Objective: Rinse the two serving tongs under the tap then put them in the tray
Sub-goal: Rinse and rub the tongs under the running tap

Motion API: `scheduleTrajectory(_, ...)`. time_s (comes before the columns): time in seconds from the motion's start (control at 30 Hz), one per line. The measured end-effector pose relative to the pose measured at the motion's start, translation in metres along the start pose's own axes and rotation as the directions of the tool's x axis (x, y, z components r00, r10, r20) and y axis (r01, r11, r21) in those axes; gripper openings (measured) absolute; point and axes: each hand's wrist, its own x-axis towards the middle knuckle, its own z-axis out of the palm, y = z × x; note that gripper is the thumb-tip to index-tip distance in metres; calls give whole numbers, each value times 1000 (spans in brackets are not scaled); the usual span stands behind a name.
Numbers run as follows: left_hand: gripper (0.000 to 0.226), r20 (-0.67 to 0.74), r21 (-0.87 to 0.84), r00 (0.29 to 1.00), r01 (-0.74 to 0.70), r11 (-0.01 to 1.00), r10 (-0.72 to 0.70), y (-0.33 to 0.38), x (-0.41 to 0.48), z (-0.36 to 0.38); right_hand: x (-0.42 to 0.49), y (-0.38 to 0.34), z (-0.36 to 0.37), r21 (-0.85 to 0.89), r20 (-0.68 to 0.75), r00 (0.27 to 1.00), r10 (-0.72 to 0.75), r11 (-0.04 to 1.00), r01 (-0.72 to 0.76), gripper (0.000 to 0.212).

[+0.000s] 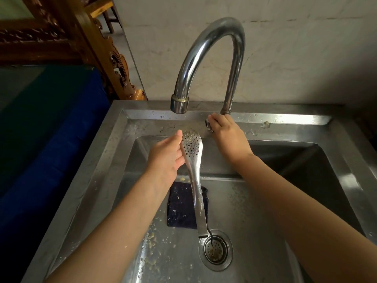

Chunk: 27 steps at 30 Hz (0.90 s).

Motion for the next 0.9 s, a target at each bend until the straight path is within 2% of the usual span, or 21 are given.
scheduleTrajectory(0.47,11,34,-13,999,-2,1000,3,4,-4,-7,9,3,-5,-22,36,999,2,1000,-1,35)
scheduleTrajectory(0.53,12,44,1,999,1,1000,-1,2,-5,-7,8,1,-8,29,48,998,31,999,-33,34)
scheduleTrajectory(0.63,16,46,5,999,15,1000,-15,0,-8,-6,-15,-10,-11,222,22,995,100,970,-102,47)
scheduleTrajectory(0.7,13,47,-2,999,18,1000,-18,0,-9,-6,-47,-28,-11,416,-63,978,199,896,-156,45)
scheduleTrajectory(0.77,13,50,-22,998,25,999,-24,-1,-11,-5,-79,-49,-9,621,-78,946,315,757,-201,30)
scheduleTrajectory(0.87,19,34,-12,999,33,999,-32,-4,-12,-1,-109,-75,-5,827,134,927,351,475,-300,4)
scheduleTrajectory(0.9,18,21,-12,999,34,999,-34,-4,-12,0,-114,-81,-2,850,207,921,330,406,-336,6)
